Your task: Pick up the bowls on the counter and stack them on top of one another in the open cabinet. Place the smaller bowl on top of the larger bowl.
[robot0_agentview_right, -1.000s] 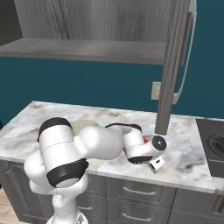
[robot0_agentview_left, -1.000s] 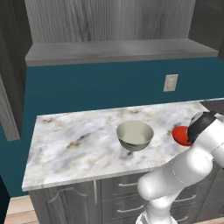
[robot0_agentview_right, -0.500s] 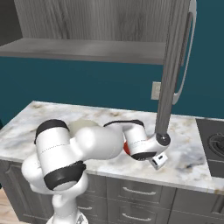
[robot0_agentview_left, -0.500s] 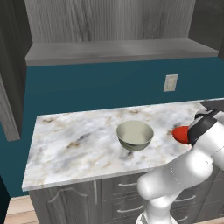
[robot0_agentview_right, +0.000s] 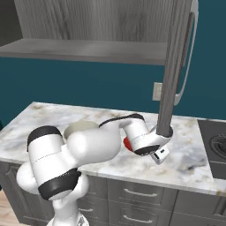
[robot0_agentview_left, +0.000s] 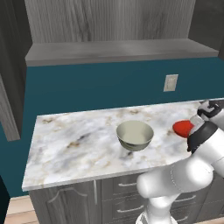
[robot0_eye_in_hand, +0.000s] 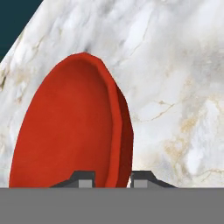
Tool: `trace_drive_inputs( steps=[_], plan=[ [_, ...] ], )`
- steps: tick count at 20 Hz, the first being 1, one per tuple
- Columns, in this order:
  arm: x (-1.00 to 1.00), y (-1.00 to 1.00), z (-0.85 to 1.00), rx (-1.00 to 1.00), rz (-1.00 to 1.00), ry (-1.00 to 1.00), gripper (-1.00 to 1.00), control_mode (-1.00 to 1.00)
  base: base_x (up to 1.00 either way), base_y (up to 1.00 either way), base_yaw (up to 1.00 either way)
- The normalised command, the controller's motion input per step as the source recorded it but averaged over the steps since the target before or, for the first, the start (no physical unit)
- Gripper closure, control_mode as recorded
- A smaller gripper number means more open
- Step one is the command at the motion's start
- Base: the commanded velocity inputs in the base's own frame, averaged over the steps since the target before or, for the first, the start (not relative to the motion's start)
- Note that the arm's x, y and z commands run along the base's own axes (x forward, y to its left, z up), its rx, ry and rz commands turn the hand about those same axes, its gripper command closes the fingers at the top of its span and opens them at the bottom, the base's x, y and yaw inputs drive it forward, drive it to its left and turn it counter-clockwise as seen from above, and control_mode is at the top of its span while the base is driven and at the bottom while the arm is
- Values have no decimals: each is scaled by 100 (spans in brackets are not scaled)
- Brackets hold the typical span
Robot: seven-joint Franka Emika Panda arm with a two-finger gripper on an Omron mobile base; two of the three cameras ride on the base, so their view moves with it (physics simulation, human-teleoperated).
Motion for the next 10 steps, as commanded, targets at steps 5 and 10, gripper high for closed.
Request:
trace_drive_inputs(
  steps=[5, 10],
  plan=[
    [-7, 10, 45, 2, 0, 0, 100, -100, 0, 0, 0],
    [-16, 12, 49, 3, 0, 0, 100, -100, 0, 0, 0]
  ],
)
